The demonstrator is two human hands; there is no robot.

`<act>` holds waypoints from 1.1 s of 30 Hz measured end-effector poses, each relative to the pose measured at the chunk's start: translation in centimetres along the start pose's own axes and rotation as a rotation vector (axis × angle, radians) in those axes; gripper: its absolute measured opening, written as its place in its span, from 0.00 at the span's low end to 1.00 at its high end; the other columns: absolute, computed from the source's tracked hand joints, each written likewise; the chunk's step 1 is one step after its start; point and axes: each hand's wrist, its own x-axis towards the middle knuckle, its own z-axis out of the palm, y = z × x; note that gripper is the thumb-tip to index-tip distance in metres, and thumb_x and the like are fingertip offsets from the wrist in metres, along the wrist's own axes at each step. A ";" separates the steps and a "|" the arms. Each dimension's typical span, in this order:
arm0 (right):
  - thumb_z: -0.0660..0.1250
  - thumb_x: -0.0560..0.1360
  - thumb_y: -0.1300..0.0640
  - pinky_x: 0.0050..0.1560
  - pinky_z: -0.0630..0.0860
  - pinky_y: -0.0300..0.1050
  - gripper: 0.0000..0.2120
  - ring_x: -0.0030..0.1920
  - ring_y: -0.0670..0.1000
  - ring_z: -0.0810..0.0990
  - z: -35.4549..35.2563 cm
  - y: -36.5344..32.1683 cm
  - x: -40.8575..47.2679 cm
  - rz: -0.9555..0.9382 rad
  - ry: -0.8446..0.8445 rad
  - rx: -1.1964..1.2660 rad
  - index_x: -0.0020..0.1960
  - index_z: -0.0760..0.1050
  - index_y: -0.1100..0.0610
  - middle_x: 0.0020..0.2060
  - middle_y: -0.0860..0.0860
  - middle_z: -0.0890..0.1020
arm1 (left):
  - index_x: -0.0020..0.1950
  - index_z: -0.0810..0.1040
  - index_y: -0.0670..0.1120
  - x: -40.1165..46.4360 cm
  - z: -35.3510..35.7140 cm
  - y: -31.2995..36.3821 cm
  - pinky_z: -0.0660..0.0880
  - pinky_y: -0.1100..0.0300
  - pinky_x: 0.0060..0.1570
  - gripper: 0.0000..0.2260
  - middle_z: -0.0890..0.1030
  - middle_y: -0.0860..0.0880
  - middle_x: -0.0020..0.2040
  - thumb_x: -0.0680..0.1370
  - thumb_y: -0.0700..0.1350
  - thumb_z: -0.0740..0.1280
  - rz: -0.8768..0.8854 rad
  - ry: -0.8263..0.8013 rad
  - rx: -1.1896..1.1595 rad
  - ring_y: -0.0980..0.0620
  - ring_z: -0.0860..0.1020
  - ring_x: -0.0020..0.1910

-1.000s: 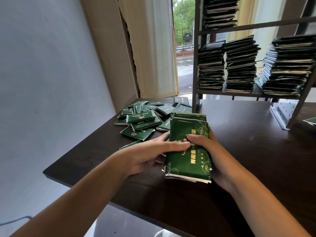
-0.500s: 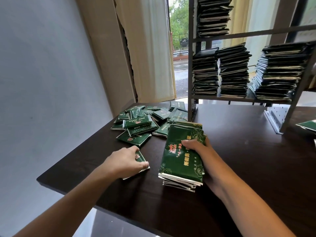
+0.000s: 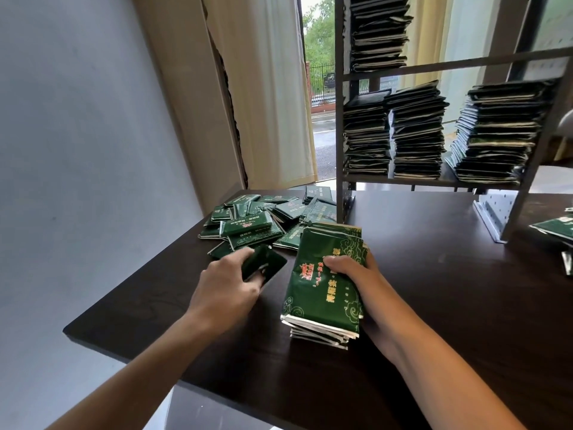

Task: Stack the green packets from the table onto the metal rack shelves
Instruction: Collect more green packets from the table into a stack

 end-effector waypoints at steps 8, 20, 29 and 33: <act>0.75 0.70 0.51 0.40 0.83 0.44 0.27 0.47 0.54 0.88 -0.2 0.5 0.5 0.000 0.023 0.002 0.66 0.70 0.45 0.48 0.52 0.88 | 0.64 0.78 0.53 -1.1 -2.7 3.9 0.79 0.57 0.52 0.17 0.84 0.56 0.52 0.75 0.48 0.70 0.231 -0.168 -0.684 0.56 0.82 0.53; 0.74 0.70 0.40 0.60 0.80 0.58 0.44 0.50 0.53 0.87 0.2 0.4 0.4 0.084 0.079 -0.071 0.79 0.54 0.40 0.51 0.49 0.87 | 0.73 0.69 0.62 -1.0 -0.9 6.1 0.67 0.52 0.72 0.32 0.70 0.63 0.71 0.71 0.50 0.76 0.113 -0.257 -0.566 0.61 0.69 0.71; 0.81 0.60 0.36 0.60 0.80 0.61 0.58 0.55 0.56 0.86 0.4 0.1 0.5 0.057 0.062 -0.026 0.79 0.50 0.38 0.57 0.52 0.85 | 0.59 0.71 0.66 -0.2 -0.1 6.2 0.75 0.49 0.66 0.21 0.86 0.54 0.54 0.72 0.50 0.73 -0.184 -0.678 -0.742 0.50 0.83 0.57; 0.76 0.70 0.53 0.53 0.83 0.57 0.34 0.49 0.58 0.87 0.3 0.0 0.4 0.030 0.058 0.019 0.71 0.65 0.44 0.48 0.54 0.87 | 0.71 0.67 0.58 1.1 0.8 6.3 0.75 0.59 0.61 0.35 0.80 0.49 0.65 0.65 0.53 0.74 -0.204 -0.711 -0.616 0.52 0.80 0.61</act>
